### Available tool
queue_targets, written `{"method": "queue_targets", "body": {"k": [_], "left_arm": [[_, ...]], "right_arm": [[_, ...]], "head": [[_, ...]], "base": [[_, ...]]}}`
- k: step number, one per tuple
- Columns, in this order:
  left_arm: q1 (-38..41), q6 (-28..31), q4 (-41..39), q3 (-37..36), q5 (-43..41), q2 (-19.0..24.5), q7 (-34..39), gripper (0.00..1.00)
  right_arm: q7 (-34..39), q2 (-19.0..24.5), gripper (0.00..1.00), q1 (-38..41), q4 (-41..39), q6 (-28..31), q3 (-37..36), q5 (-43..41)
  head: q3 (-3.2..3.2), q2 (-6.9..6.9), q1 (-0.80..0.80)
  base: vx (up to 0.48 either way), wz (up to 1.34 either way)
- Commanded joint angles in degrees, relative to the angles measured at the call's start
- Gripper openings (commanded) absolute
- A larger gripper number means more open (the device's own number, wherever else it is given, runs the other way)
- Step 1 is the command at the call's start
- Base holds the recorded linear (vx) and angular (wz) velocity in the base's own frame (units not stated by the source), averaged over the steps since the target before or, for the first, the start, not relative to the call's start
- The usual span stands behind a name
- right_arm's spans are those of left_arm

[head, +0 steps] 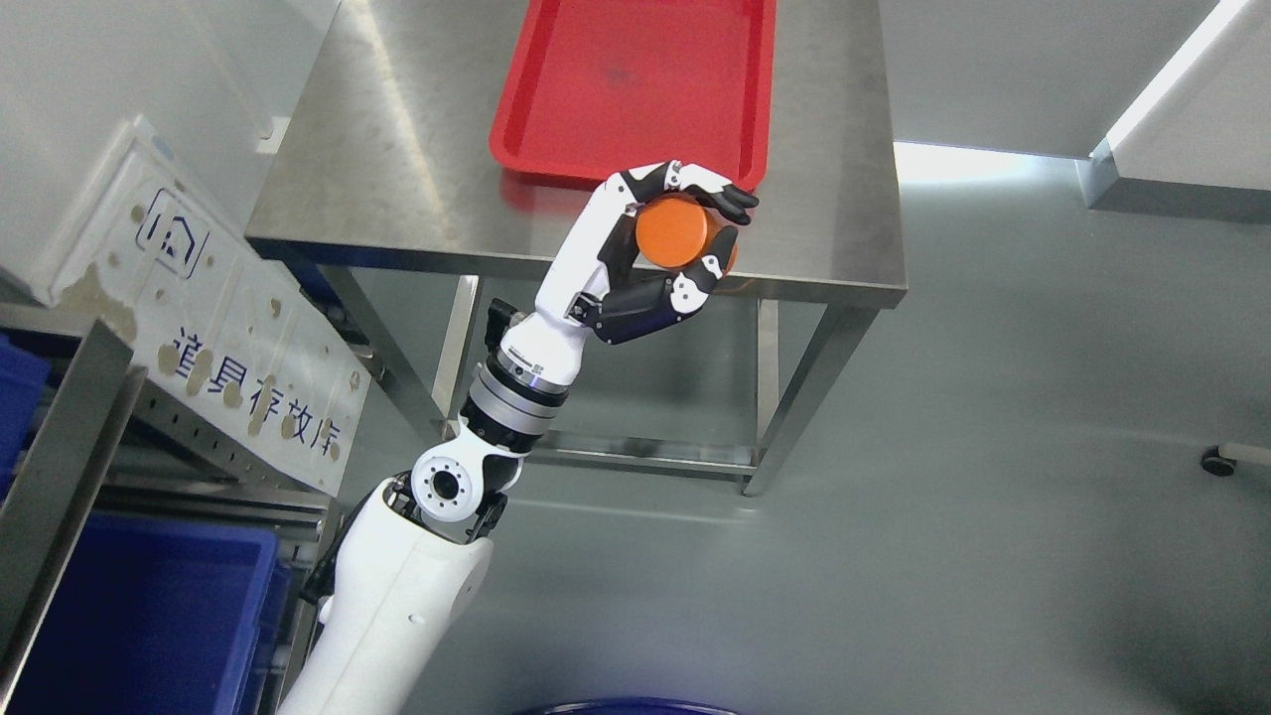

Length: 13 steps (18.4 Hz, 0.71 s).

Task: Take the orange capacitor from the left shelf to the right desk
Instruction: 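Hold the capacitor in the left hand while turning toward the steel table, then lower the held capacitor into the red tray with the left hand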

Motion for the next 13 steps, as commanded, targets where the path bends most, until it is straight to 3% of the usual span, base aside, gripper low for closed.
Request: {"method": "queue_targets", "body": {"k": [1,7,13], "left_arm": [[-3.0,3.9,1.4,-2.2,0.8,1.0,0.1,0.02],[-5.0,5.6,1.7,-1.1,0.8,1.0,0.3,0.03],[-5.4,7.5,1.7,6.2,0.6,1.0,0.1,0.03]], "right_arm": [[0.0,-1.0,1.00,0.1,-1.9,0.0,-0.6,0.0],[0.0,-1.0,1.00,0.1,-1.9,0.0,-0.6,0.0],[0.0,-1.0,1.00,0.1,-1.9,0.0,-0.6,0.0]], "head": [[0.00,0.00,0.00],[0.00,0.00,0.00],[0.00,0.00,0.00]], "base": [[0.365,-0.14],[0.288,-0.13],[0.116,-0.05]]}}
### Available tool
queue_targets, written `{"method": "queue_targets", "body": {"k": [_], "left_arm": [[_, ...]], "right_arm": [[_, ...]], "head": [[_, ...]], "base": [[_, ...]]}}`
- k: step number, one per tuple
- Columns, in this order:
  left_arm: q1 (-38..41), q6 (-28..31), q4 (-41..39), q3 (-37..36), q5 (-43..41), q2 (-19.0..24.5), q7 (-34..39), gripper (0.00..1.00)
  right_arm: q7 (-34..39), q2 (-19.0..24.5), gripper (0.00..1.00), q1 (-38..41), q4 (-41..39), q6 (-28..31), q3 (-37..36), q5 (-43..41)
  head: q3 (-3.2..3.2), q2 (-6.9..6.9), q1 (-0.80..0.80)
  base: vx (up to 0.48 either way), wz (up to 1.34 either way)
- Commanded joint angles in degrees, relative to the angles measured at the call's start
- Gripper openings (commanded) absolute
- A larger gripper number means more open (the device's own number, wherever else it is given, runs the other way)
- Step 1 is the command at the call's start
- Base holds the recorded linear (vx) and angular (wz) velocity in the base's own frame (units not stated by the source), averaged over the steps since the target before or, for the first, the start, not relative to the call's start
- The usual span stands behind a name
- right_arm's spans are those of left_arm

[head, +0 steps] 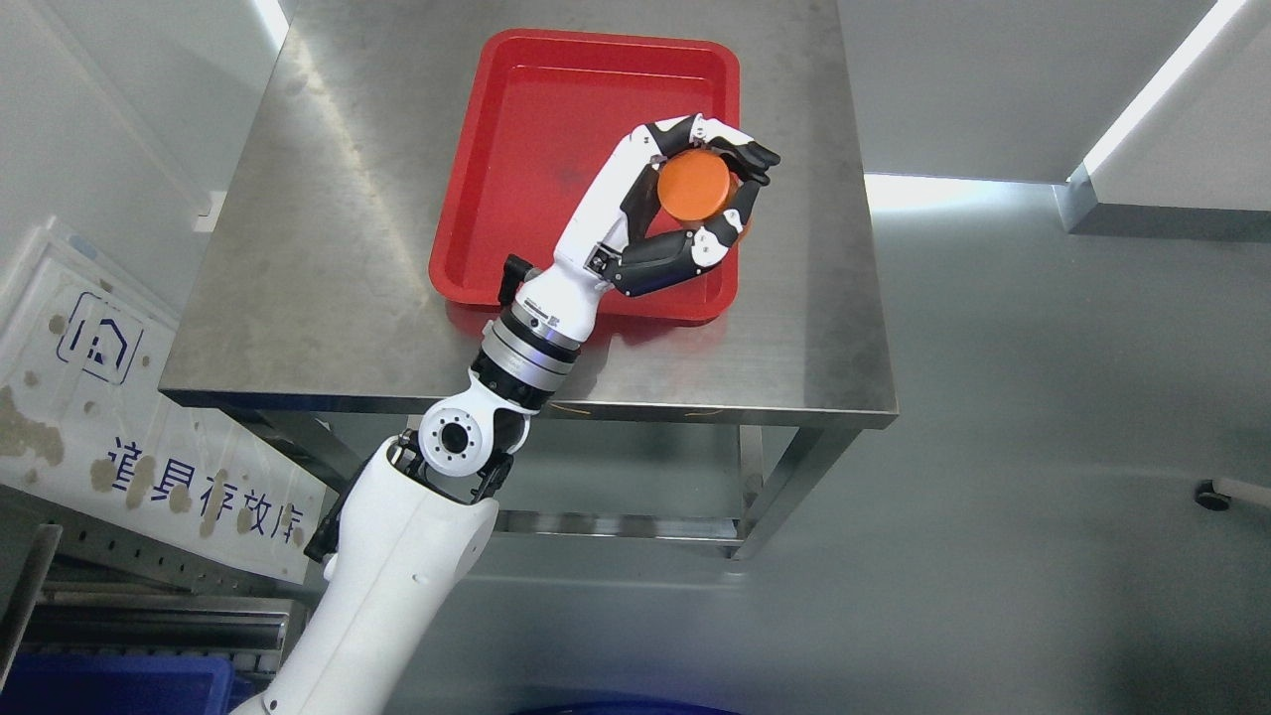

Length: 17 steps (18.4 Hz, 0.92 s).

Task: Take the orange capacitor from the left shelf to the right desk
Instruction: 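Lower the held capacitor into the red tray with the left hand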

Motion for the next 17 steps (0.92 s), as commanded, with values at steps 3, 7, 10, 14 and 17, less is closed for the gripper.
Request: {"method": "queue_targets", "body": {"k": [3,7,10,14,17], "left_arm": [[0.8,2.1,1.5,11.0,-0.2,1.0,-0.3,0.04],[-1.4,2.1,7.0,14.8,-0.2,1.0,-0.3,0.04],[-6.6,1.7,13.2,15.2,-0.3,1.0,0.0,0.04],[-12.5,1.5,24.3,14.2,-0.4,1.0,0.0,0.04],[-15.5,1.5,31.1,11.3,-0.4,1.0,0.0,0.04]], "right_arm": [[0.0,-1.0,1.00,0.1,-1.9,-0.2,-0.6,0.0],[0.0,-1.0,1.00,0.1,-1.9,-0.1,-0.6,0.0],[0.0,-1.0,1.00,0.1,-1.9,-0.1,-0.6,0.0],[0.0,-1.0,1.00,0.1,-1.9,-0.1,-0.6,0.0],[0.0,-1.0,1.00,0.1,-1.9,-0.1,-0.6,0.0]], "head": [[0.00,0.00,0.00],[0.00,0.01,0.00],[0.00,0.01,0.00],[0.00,0.01,0.00],[0.00,0.01,0.00]], "base": [[0.048,0.01],[0.010,-0.03],[-0.008,0.03],[-0.010,0.00],[-0.002,-0.01]]}}
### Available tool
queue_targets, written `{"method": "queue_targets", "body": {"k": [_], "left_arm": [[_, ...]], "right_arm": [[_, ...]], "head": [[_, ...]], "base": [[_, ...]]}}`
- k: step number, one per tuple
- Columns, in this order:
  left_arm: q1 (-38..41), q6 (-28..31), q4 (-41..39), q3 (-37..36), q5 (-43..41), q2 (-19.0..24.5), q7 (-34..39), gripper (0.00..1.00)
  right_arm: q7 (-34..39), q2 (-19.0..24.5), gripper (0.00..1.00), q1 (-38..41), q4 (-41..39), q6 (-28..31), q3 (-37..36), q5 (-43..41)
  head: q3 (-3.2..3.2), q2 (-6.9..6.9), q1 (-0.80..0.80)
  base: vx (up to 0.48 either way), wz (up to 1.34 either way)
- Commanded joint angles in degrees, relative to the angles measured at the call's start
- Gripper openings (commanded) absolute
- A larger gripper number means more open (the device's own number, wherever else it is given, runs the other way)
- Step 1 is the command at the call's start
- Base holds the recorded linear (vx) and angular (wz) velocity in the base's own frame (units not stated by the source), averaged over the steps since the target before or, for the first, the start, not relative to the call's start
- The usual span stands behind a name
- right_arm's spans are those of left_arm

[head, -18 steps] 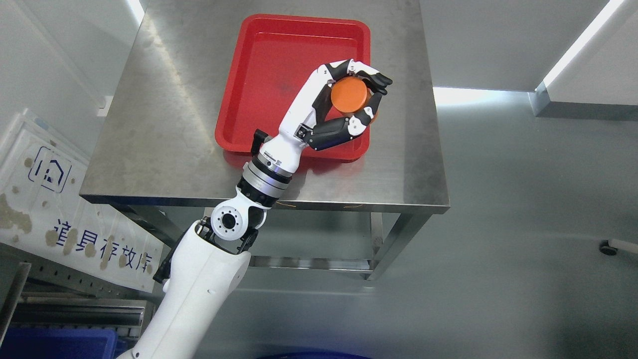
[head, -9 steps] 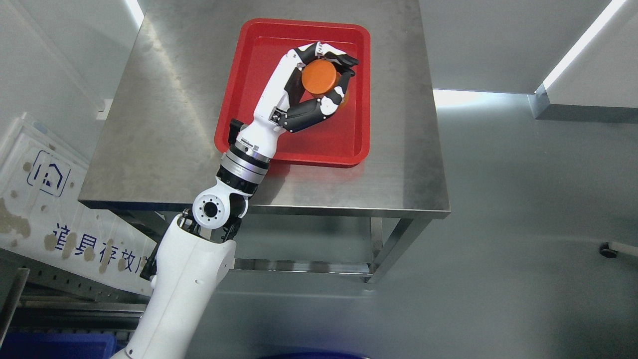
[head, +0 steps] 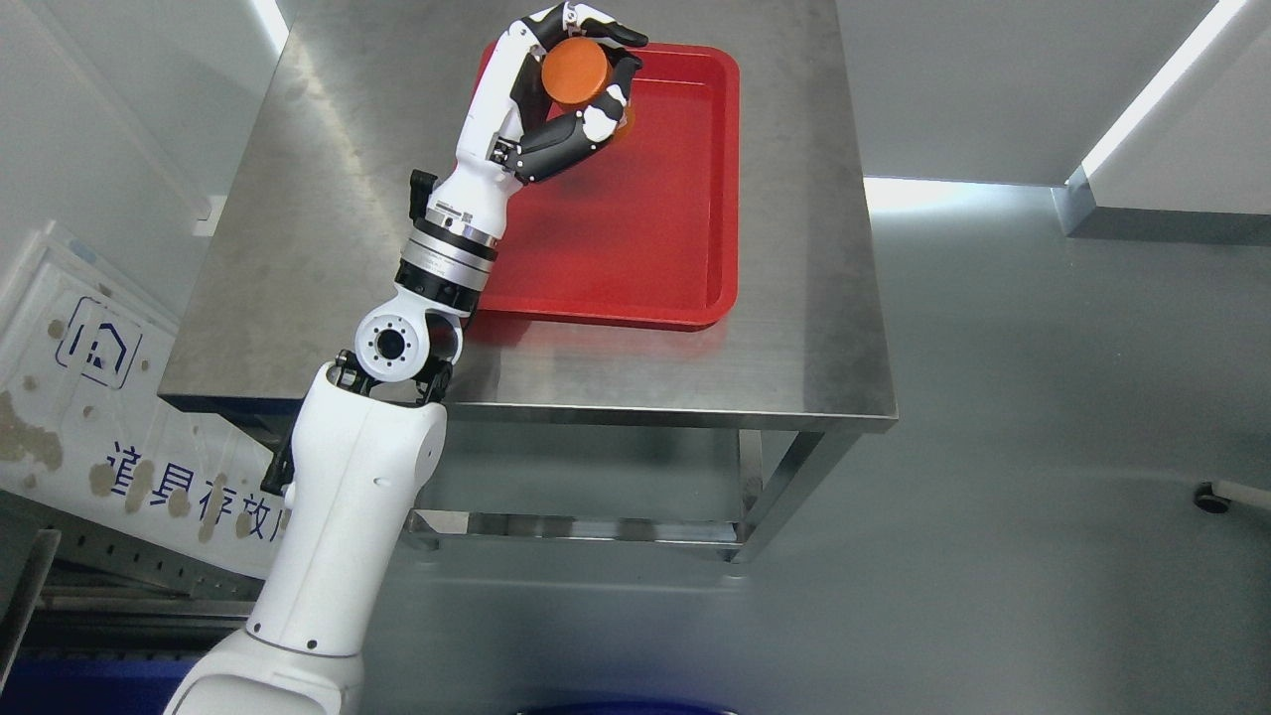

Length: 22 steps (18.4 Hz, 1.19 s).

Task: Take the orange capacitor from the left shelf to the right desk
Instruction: 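Lower the held capacitor into the red tray with the left hand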

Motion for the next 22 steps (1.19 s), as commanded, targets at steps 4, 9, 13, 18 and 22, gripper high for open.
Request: {"method": "queue_targets", "body": {"k": [4,9,13,18,22], "left_arm": [[-6.7,-0.2,20.7,-2.8,0.0,1.0,0.0,0.05],[-6.8,-0.2,24.6,-4.3,-0.1,1.0,0.0,0.05],[-5.9,-0.2,24.7,-4.2,-0.1,1.0,-0.1,0.08],[-6.2,-0.2,23.4,-4.4,0.1,1.0,0.1,0.24],[-9.1,0.5,19.9,-4.1,3.1,1.0,-0.1,0.24]], "right_arm": [[0.0,-1.0,1.00,0.1,-1.9,0.0,-0.6,0.0],[0.0,-1.0,1.00,0.1,-1.9,-0.1,-0.6,0.0],[0.0,-1.0,1.00,0.1,-1.9,0.0,-0.6,0.0],[0.0,-1.0,1.00,0.1,-1.9,-0.1,-0.6,0.0],[0.0,-1.0,1.00,0.1,-1.9,0.0,-0.6,0.0]], "head": [[0.00,0.00,0.00],[0.00,0.00,0.00],[0.00,0.00,0.00],[0.00,0.01,0.00],[0.00,0.01,0.00]], "base": [[0.000,0.00],[0.000,0.00],[0.000,0.00],[0.000,0.00],[0.000,0.00]]}}
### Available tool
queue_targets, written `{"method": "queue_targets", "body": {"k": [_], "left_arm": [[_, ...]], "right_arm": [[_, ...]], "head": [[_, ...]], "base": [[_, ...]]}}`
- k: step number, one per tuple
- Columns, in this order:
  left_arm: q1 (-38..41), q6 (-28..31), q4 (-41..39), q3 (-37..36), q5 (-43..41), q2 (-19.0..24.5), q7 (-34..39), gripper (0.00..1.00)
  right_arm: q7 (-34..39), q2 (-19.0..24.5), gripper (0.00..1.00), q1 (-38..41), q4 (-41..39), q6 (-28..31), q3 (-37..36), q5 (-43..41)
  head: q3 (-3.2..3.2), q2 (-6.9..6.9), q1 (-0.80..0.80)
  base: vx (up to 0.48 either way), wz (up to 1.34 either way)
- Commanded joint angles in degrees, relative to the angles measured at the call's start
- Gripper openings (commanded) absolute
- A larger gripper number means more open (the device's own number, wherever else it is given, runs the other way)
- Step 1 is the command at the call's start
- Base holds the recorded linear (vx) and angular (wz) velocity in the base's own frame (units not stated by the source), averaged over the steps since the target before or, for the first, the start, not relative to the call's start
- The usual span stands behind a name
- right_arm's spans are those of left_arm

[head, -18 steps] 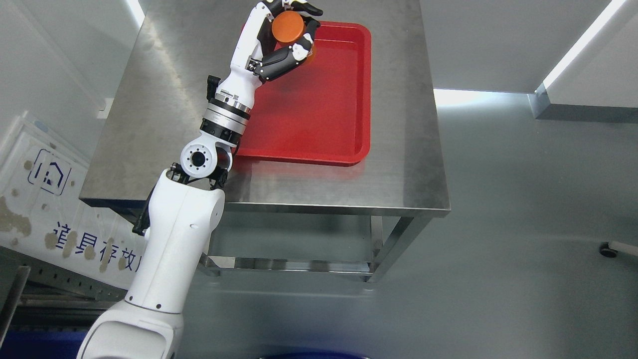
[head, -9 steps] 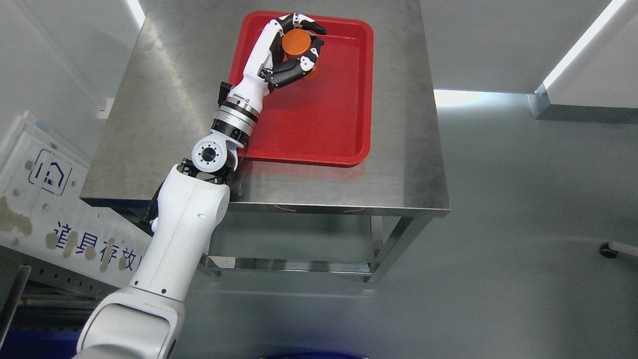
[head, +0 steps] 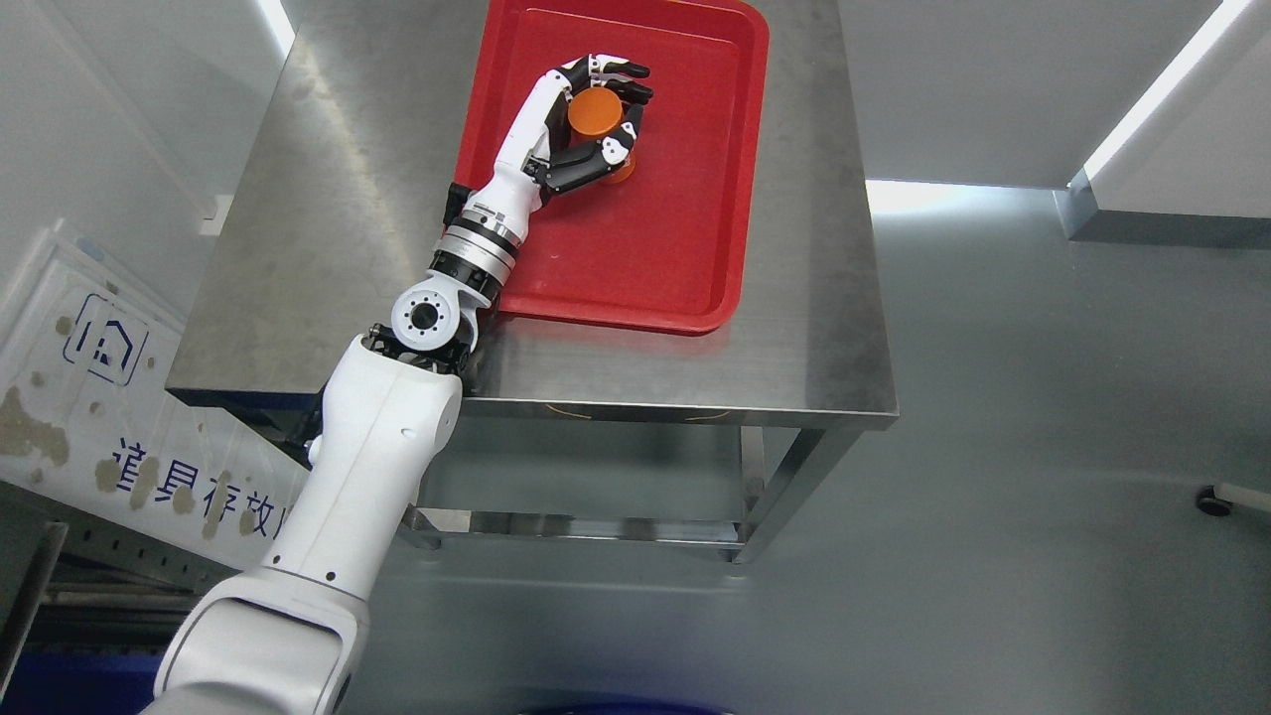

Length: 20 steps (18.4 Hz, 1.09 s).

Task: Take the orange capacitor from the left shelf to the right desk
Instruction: 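Open the left hand to release the capacitor upright in the tray, then withdraw the open left hand away from the capacitor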

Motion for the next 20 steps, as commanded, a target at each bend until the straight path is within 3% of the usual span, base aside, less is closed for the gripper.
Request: {"method": "queue_targets", "body": {"k": [1,9,10,12,14,17,20], "left_arm": [[-3.2,0.7,-1.0,-0.5,3.2,1.0,0.0,0.22],[-5.7,8.0,-7.1,-0.5,4.9,1.0,0.0,0.22],[-5.7,8.0,-8.1,-0.4,4.9,1.0,0.1,0.30],[-6.0,8.6,-10.2,0.7,4.9,1.0,-0.3,0.66],[-5.7,10.7,-14.5,3.2,4.9,1.0,-0.6,0.87],[-2.2,10.8,-21.8,8.4,4.9,1.0,-0.7,0.98],[3.5,8.3,-25.7,12.0,4.9,1.0,-0.1,0.99]], "right_arm": [[0.3,-1.0,1.00,0.1,-1.9,0.1,-0.6,0.0],[0.3,-1.0,1.00,0.1,-1.9,0.1,-0.6,0.0],[0.3,-1.0,1.00,0.1,-1.9,0.0,-0.6,0.0],[0.3,-1.0,1.00,0.1,-1.9,0.1,-0.6,0.0],[0.3,-1.0,1.00,0.1,-1.9,0.1,-0.6,0.0],[0.3,-1.0,1.00,0.1,-1.9,0.1,-0.6,0.0],[0.3,-1.0,1.00,0.1,-1.9,0.1,-0.6,0.0]], "head": [[0.00,0.00,0.00],[0.00,0.01,0.00],[0.00,0.01,0.00],[0.00,0.01,0.00],[0.00,0.01,0.00],[0.00,0.01,0.00],[0.00,0.01,0.00]], "base": [[0.000,0.00],[-0.004,0.00],[0.000,0.00],[0.000,0.00],[0.000,0.00],[0.000,0.00],[0.000,0.00]]}}
